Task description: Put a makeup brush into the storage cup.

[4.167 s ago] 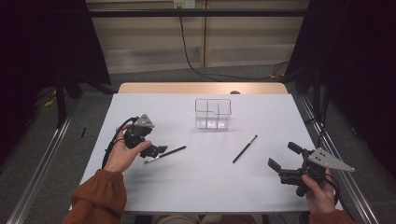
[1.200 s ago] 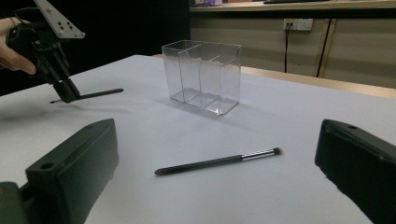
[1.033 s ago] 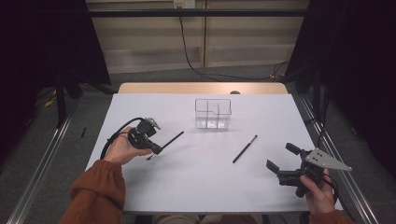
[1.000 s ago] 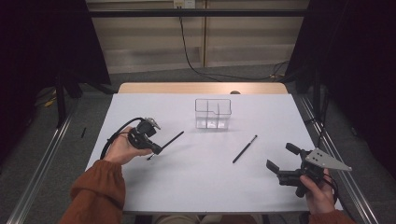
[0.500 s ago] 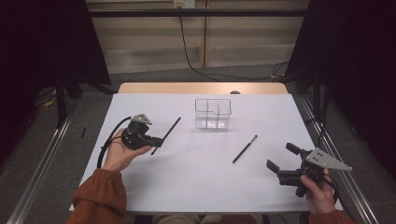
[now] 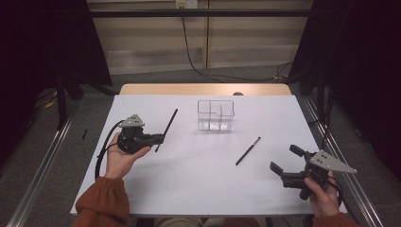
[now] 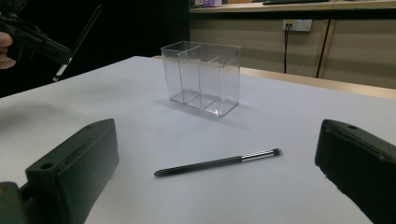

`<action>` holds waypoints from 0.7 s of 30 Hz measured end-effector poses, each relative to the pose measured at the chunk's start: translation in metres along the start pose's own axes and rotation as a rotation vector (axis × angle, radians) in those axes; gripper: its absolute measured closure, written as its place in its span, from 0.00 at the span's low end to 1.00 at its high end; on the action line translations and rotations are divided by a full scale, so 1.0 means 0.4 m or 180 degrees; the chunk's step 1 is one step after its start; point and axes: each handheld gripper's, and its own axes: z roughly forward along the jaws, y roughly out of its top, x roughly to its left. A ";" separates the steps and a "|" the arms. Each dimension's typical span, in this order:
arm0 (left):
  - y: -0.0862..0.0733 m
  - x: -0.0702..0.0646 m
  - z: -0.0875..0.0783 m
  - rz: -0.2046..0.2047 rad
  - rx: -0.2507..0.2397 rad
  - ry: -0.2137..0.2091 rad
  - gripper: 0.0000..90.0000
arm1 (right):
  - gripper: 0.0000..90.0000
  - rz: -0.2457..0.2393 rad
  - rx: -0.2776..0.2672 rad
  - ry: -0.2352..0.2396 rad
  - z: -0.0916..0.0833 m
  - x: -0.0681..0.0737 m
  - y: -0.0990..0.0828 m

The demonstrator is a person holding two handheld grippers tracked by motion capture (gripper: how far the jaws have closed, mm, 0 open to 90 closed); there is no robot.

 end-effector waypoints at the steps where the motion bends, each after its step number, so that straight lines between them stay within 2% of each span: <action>1: 0.000 -0.002 -0.002 0.0007 -0.0052 -0.0003 0.94 | 0.00 -0.0014 0.0005 0.0002 0.000 0.000 0.000; 6: -0.002 -0.019 -0.002 0.0040 -0.0151 0.0019 0.94 | 0.00 -0.0009 0.0000 0.0002 -0.001 0.001 0.000; 11: -0.005 -0.038 -0.002 0.0011 -0.0222 -0.0175 0.93 | 0.00 -0.0009 -0.0006 -0.0016 -0.004 0.002 0.000; 17: 0.001 -0.068 -0.001 0.0075 -0.0255 -0.0353 0.93 | 0.00 -0.0020 -0.0012 -0.0010 -0.003 0.003 0.001; 18: 0.004 -0.076 0.003 0.0094 -0.0253 -0.0417 0.93 | 0.00 -0.0033 -0.0017 0.0016 -0.004 0.002 0.001; 21: 0.008 -0.085 0.006 0.0151 -0.0218 -0.0420 0.93 | 0.00 -0.0015 -0.0043 0.0037 -0.004 0.003 0.002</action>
